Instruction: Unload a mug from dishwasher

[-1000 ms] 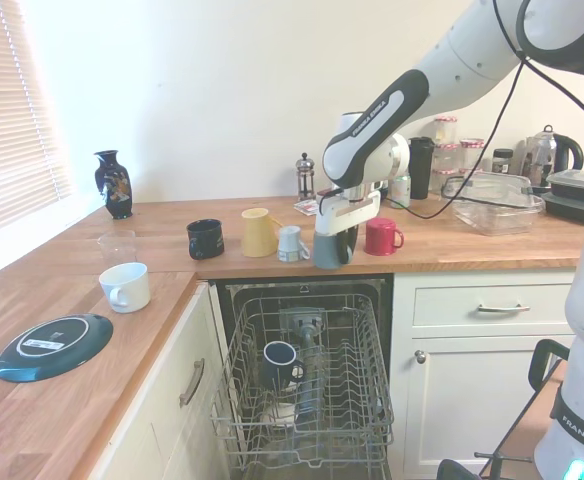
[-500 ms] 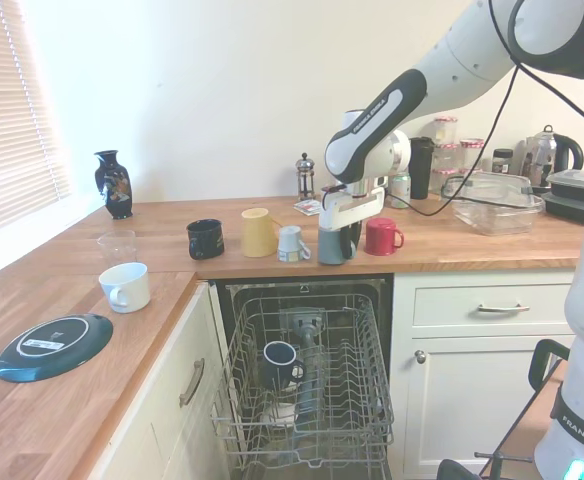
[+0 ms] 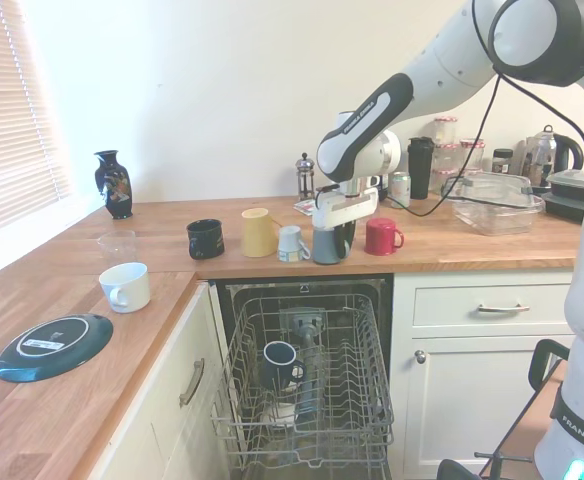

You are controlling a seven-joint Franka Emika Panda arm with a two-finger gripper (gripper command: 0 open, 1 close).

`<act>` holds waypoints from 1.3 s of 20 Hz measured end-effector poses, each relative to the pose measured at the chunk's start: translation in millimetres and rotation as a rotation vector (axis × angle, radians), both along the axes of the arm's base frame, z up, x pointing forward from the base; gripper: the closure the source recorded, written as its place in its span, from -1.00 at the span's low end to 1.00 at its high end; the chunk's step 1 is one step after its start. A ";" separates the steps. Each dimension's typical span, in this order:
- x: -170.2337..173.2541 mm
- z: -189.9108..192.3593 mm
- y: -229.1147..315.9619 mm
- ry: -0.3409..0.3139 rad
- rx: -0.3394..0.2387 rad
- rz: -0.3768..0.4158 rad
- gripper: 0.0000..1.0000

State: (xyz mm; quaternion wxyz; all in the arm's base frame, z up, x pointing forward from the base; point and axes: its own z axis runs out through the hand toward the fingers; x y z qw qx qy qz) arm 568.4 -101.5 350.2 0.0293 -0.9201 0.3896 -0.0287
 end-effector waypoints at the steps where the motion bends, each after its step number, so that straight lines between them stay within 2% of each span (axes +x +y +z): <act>1: 1.1 -1.5 -0.5 0.002 0.000 -0.001 1.00; 10: 6.8 -1.9 -16.2 0.006 -0.005 -0.025 1.00; 11: 7.6 -1.7 -16.8 0.013 -0.003 -0.025 -1.00; 18: 10.3 0.8 -16.3 0.040 0.003 -0.019 -1.00; 26: 12.7 3.2 -10.7 0.038 0.005 -0.010 -1.00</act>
